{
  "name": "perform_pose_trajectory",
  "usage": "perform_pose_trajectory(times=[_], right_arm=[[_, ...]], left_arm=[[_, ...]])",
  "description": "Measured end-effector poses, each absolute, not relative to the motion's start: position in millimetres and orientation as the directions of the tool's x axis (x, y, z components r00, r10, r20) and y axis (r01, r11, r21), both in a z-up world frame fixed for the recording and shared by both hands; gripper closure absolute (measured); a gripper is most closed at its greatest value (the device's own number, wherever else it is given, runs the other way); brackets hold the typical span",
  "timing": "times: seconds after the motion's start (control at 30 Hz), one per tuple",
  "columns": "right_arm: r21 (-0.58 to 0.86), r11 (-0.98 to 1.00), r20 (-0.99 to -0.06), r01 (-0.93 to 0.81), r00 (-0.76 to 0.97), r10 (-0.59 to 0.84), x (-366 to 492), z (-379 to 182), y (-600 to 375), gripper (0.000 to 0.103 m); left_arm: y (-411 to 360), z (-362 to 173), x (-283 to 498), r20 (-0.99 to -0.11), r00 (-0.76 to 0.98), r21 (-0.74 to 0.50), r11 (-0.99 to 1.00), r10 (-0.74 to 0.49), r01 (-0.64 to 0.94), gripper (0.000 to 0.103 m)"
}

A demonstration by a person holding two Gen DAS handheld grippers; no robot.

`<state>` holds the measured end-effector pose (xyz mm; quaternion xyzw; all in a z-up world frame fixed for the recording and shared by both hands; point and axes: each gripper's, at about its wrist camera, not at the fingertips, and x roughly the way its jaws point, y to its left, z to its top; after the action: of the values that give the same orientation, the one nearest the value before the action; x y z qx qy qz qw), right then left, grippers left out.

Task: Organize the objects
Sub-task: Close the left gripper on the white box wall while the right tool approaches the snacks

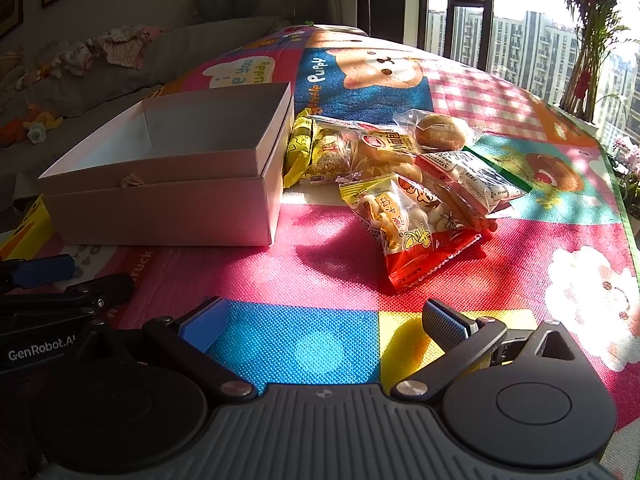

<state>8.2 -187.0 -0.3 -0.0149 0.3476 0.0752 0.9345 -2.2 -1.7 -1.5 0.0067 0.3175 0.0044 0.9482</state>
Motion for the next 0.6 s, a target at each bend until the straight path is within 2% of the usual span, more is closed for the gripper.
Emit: perform_pose_trajectory(times=[0.27,0.47,0.6], right_arm=[[0.009,0.990,-0.702,-0.138,0.705,0.105,17,5,-181,0.000],[0.021,0.986,-0.715,-0.167,0.687,0.132,17,7,-184,0.000],[0.101,0.977,-0.700,-0.190,0.684,0.205,8,19,-193,0.000]], left_arm=[[0,-1,-1,-0.603,0.797,0.001,1.000,0.003,-0.003,0.032],[17,15,-5,-0.630,0.774,-0.054,0.998,-0.061,0.035,0.035],[35,52,-13,-0.553,0.833,-0.053,0.998,-0.017,-0.015,0.035]])
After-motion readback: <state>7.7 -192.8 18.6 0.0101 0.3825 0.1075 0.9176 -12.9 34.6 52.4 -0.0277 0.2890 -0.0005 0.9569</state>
